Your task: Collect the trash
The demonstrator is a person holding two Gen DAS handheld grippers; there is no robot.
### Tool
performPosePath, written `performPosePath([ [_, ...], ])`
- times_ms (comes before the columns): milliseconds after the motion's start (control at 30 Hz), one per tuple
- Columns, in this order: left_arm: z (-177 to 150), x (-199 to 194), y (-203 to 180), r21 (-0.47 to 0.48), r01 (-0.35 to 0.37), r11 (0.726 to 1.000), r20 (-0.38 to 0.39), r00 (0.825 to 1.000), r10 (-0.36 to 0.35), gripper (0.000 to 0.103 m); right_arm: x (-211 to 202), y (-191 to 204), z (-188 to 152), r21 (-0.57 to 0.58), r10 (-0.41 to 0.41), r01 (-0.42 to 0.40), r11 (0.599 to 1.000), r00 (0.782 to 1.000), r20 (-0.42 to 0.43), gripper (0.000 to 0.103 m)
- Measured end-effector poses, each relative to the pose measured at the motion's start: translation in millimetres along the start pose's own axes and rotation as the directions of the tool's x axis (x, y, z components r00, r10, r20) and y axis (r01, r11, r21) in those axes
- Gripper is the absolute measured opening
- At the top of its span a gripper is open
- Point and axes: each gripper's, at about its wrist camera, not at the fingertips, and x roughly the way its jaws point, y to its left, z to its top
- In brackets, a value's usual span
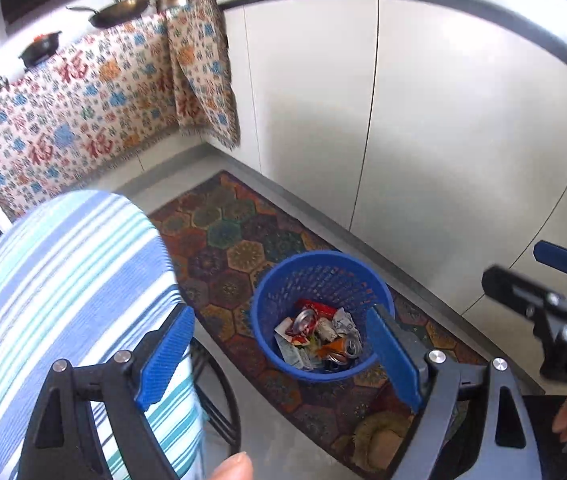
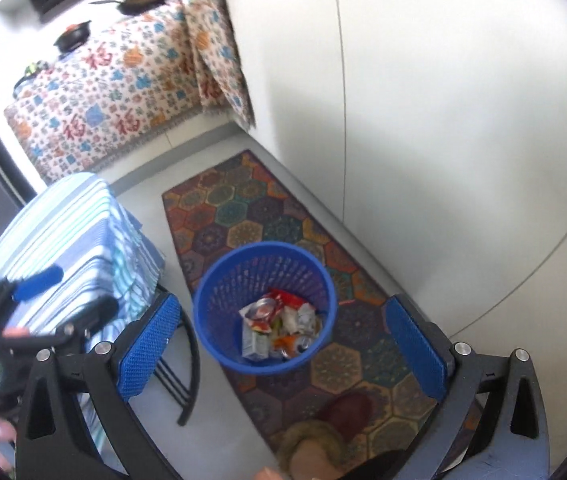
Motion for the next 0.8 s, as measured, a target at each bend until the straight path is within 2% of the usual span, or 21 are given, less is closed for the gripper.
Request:
performPosePath([
  [67,-1.8,-12.3,1.2,-0.003,-0.011,1.000,0.011,1.000,0.011,0.089,-10.8,6.0,-5.4,-0.024,-0.009,0.009,1.000,1.000,0.013,0.103],
  [167,-4.4,-28.4,-1.6,0.018,-0.066,0.998,0.021,0.998,0.066,0.089,-22.1,13.3,-11.8,-0.038,-0.020,0.021,0.999,1.000,0.014,0.103],
  [267,-10.4,-38.0,-5.0,0.028,-0.097,0.995,0.007,0.995,0.097,0.089,-27.3,17.8,-18.9,-0.036,-0.016,0.016,0.999,1.000,-0.003,0.103],
  [367,-15.1,-46.7,-1.0,0.008,-0.059,0.998,-0.014,0.998,0.060,0.089,-33.1,23.1,-23.2,-0.040,-0.035,0.034,0.999,0.999,-0.014,0.103],
  [500,-17.7,-57.1,2.9,0.002,-0.052,0.999,-0.032,0.998,0.052,0.089,-45.0,23.8,-28.8,-0.025,-0.059,0.058,0.998,0.998,-0.020,0.103],
  [667,-19.3,-65.4,5.9,-0.022,0.008,1.000,-0.045,0.999,-0.009,0.089,-53.6,24.1,-34.0,-0.006,-0.068,0.068,0.998,0.997,-0.036,0.103],
  [800,-19.3,-67.8,1.7,-0.010,-0.002,1.000,-0.043,0.999,0.002,0.089,-59.0,24.1,-39.2,0.001,-0.047,0.047,0.999,0.998,-0.044,0.103],
])
